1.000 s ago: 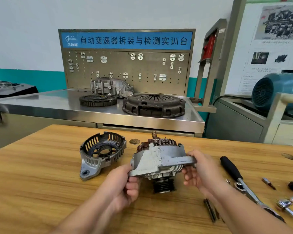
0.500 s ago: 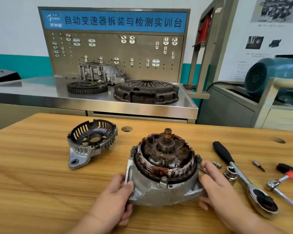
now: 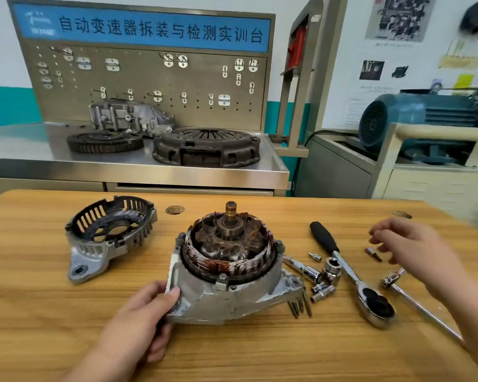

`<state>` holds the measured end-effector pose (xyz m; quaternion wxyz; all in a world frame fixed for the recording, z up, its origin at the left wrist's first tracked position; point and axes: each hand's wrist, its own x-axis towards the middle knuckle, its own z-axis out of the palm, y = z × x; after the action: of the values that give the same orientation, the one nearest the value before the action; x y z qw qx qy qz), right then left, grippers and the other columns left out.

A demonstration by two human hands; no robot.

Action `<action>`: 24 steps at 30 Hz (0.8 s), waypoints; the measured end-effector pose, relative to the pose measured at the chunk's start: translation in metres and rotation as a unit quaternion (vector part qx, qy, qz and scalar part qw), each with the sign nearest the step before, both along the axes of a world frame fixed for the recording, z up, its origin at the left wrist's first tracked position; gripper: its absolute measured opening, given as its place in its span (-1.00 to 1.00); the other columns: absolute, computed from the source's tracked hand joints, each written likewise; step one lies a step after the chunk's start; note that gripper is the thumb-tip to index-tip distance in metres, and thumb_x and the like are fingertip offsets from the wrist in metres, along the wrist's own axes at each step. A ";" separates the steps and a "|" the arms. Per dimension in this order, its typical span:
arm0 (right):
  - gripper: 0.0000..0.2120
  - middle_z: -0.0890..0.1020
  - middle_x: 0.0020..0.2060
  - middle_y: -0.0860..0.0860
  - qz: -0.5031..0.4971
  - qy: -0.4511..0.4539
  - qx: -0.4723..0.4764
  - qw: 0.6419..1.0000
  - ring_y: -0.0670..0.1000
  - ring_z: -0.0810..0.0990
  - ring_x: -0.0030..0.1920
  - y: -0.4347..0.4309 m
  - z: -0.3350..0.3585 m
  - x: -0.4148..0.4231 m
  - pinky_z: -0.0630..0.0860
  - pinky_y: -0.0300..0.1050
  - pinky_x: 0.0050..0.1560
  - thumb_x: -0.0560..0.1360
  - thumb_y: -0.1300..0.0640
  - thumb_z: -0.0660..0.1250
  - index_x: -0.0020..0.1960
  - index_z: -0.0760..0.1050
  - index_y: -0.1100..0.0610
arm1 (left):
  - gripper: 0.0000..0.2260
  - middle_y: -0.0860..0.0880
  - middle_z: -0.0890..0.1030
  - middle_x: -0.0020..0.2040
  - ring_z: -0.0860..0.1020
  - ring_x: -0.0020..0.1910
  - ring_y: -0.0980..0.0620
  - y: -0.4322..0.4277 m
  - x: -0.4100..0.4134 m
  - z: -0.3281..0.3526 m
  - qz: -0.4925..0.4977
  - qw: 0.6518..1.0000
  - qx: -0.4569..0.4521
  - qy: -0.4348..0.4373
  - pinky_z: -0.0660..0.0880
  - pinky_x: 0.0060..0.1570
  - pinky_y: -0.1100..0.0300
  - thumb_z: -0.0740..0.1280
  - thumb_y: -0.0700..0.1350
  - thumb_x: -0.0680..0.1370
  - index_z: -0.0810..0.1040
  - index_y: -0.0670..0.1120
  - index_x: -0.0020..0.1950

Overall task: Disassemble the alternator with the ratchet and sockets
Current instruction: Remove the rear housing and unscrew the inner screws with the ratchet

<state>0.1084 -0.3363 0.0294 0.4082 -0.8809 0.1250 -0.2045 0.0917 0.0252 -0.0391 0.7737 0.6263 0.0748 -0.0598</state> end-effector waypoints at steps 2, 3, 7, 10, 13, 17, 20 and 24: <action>-0.85 0.66 -0.30 0.02 -0.055 0.039 -0.042 0.997 0.14 0.59 -0.19 -0.033 -0.001 -0.002 0.57 0.13 -0.03 0.49 0.18 0.31 -0.23 0.58 0.04 | -0.85 -0.10 0.26 -0.53 0.18 -0.68 0.12 -0.001 0.001 -0.001 0.008 1.000 -0.003 0.002 0.19 -0.62 0.44 0.24 -0.22 0.58 0.41 -0.27 0.11; -0.86 0.65 -0.31 0.04 -0.071 0.074 -0.069 0.992 0.15 0.59 -0.19 -0.046 -0.003 -0.004 0.58 0.13 -0.03 0.49 0.16 0.32 -0.23 0.57 0.04 | -0.84 -0.10 0.26 -0.52 0.18 -0.68 0.12 -0.002 0.001 -0.001 0.011 1.000 -0.002 0.001 0.19 -0.61 0.44 0.24 -0.23 0.57 0.42 -0.27 0.12; -0.85 0.64 -0.28 0.05 -0.067 0.217 -0.136 0.964 0.10 0.62 -0.20 -0.070 -0.017 -0.011 0.56 -0.07 -0.19 0.52 -0.01 0.34 -0.11 0.56 0.06 | -0.86 -0.10 0.26 -0.51 0.19 -0.68 0.10 -0.001 0.002 -0.002 0.011 1.000 0.010 -0.003 0.18 -0.63 0.41 0.25 -0.23 0.57 0.43 -0.28 0.07; -0.68 0.58 -0.44 -0.07 -0.013 0.317 -0.218 0.923 -0.05 0.58 -0.32 -0.063 -0.029 -0.011 0.42 -0.24 -0.39 0.48 -0.17 0.36 -0.21 0.49 0.08 | -0.90 -0.11 0.25 -0.55 0.18 -0.71 0.09 -0.001 0.003 -0.003 0.010 1.000 0.014 -0.003 0.19 -0.64 0.40 0.25 -0.22 0.56 0.42 -0.27 0.00; -0.65 0.51 -0.35 -0.07 -0.012 0.333 -0.321 0.886 -0.10 0.47 -0.32 -0.054 -0.042 -0.005 0.30 -0.21 -0.39 0.49 -0.21 0.34 -0.25 0.43 0.05 | -0.90 -0.10 0.24 -0.56 0.17 -0.72 0.10 -0.002 0.003 -0.005 0.006 1.000 0.020 -0.009 0.21 -0.64 0.41 0.25 -0.23 0.57 0.42 -0.27 -0.04; -0.74 0.57 -0.33 -0.01 -0.029 0.316 -0.287 0.904 -0.07 0.55 -0.36 -0.054 -0.050 -0.001 0.39 -0.20 -0.42 0.58 -0.07 0.26 -0.17 0.45 0.09 | -0.89 -0.10 0.23 -0.57 0.17 -0.71 0.09 -0.001 0.001 -0.004 0.000 1.000 0.024 -0.014 0.21 -0.65 0.41 0.25 -0.23 0.57 0.41 -0.27 -0.10; -0.87 0.52 -0.47 0.05 -0.024 0.201 -0.021 0.979 -0.04 0.41 -0.58 -0.058 -0.049 -0.001 0.30 -0.24 -0.58 0.61 0.13 0.24 -0.09 0.44 0.15 | -0.88 -0.10 0.24 -0.56 0.17 -0.70 0.08 -0.002 -0.001 -0.002 -0.001 1.000 0.027 -0.015 0.20 -0.66 0.41 0.26 -0.23 0.56 0.41 -0.27 -0.12; -0.85 0.31 -0.54 -0.03 0.024 -0.002 0.311 0.950 -0.13 0.16 -0.61 -0.046 -0.015 -0.008 0.08 -0.35 -0.63 0.65 0.19 0.16 -0.08 0.42 0.19 | -0.89 -0.11 0.24 -0.57 0.17 -0.70 0.08 -0.001 0.000 -0.001 -0.002 0.999 0.030 -0.011 0.19 -0.64 0.41 0.25 -0.24 0.56 0.42 -0.26 -0.13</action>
<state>0.1000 -0.3824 0.0139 0.6673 -0.7124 0.1602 -0.1469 0.0919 0.0240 -0.0402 0.7550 0.6502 0.0668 -0.0527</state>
